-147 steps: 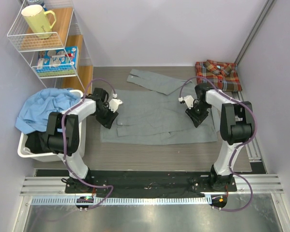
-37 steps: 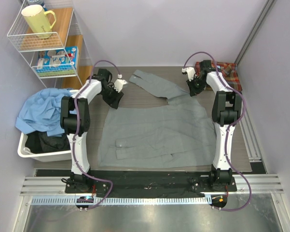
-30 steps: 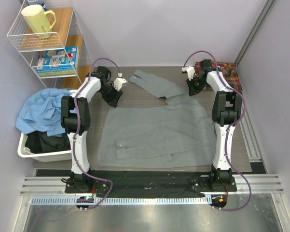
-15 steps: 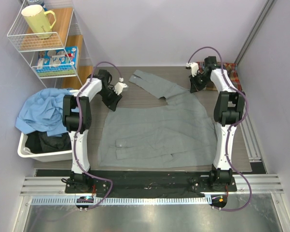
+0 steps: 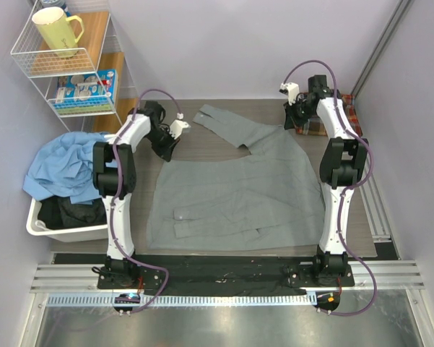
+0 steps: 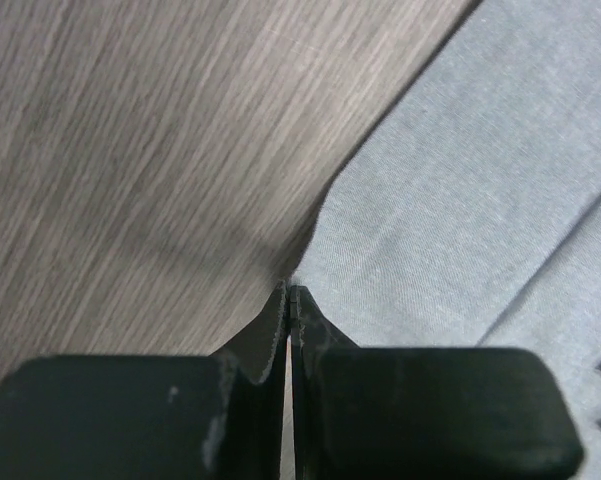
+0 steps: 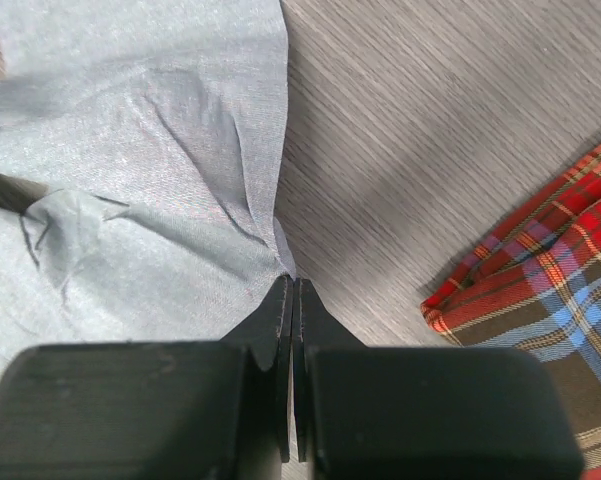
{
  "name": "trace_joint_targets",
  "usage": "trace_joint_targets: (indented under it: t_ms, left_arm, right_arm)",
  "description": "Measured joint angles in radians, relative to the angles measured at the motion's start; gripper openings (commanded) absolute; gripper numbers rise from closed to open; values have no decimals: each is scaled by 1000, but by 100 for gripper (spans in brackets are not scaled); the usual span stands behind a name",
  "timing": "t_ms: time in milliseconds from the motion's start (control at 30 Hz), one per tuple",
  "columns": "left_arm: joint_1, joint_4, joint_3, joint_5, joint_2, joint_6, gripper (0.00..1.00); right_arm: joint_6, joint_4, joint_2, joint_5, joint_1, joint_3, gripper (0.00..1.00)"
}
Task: Fold and stack the long sleeve shirts
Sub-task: Fold the shirt
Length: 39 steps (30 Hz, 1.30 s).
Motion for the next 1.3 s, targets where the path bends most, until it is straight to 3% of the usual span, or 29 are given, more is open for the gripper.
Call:
trace_joint_targets:
  t_ms: [300, 933, 1300]
  left_arm:
    - [17, -32, -47, 65, -99, 56, 0]
    - [19, -87, -441, 112, -490, 338, 0]
    - [20, -113, -582, 145, -681, 425, 0]
  right_arm:
    - [15, -10, -66, -26, -20, -81, 1]
    - [-4, -63, -528, -63, -39, -535, 1]
    - [-51, -103, -764, -67, -59, -723, 1]
